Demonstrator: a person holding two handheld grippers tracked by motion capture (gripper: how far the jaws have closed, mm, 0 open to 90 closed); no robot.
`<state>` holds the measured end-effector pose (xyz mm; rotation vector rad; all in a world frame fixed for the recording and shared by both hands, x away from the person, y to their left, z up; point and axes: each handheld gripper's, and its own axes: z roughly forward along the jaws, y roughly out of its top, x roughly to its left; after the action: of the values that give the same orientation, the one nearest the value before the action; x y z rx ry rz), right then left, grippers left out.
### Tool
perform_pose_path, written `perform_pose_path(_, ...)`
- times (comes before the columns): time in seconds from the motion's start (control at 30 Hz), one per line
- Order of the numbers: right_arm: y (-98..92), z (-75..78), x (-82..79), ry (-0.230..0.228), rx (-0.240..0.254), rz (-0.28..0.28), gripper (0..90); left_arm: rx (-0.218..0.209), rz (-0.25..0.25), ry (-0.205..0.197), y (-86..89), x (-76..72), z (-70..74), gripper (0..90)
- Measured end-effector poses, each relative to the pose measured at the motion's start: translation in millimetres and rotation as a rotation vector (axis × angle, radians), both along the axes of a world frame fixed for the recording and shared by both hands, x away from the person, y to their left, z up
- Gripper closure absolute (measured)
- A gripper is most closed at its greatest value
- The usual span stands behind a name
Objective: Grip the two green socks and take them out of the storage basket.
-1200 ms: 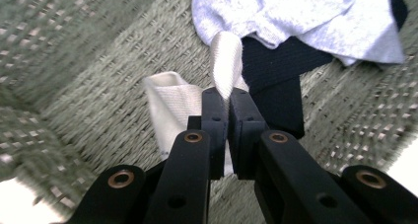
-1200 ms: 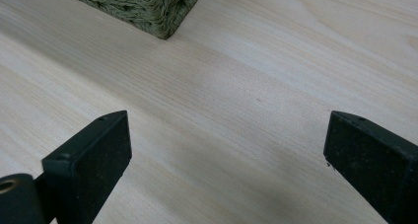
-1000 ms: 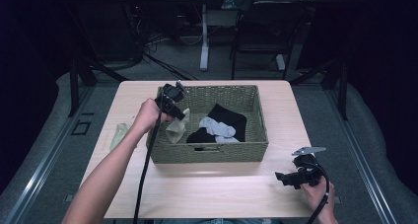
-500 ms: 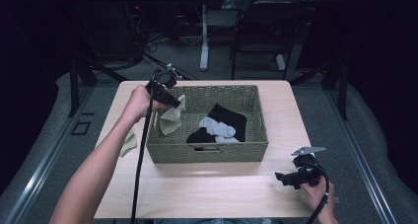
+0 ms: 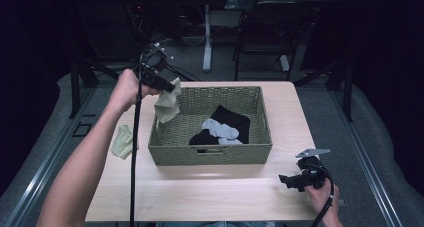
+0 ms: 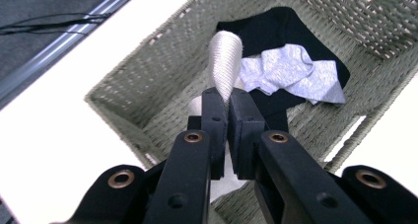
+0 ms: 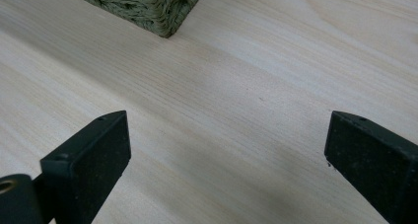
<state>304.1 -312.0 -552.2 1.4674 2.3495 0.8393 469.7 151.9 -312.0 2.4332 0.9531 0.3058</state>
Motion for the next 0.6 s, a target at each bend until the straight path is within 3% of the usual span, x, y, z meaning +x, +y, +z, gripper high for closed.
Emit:
perform_pose_path(0.13, -1.1, 1.1, -0.3, -0.009, -0.001, -0.003, 3.0, -0.009, 0.020, -0.029, 16.2, -6.4, 18.6, 86.8)
perform_pose_path(0.23, -1.2, 0.9, -0.3, -0.007, -0.003, -0.002, 2.9, -0.011, 0.035, -0.037, 23.9, -8.4, 23.6, 86.8)
perform_pose_path(0.27, -1.0, 0.6, -0.2, -0.007, -0.001, -0.003, 2.8, -0.010, 0.052, -0.045, 34.5, -11.3, 28.1, 86.8)
perform_pose_path(0.37, -0.8, 0.8, -0.3, -0.007, -0.001, -0.003, 2.7, -0.012, 0.069, -0.046, 44.4, -14.2, 30.4, 86.8)
perform_pose_path(0.6, -0.4, 0.9, -0.3, -0.004, 0.001, -0.008, 2.1, -0.022, 0.138, -0.041, 87.3, -23.9, 29.3, 86.8)
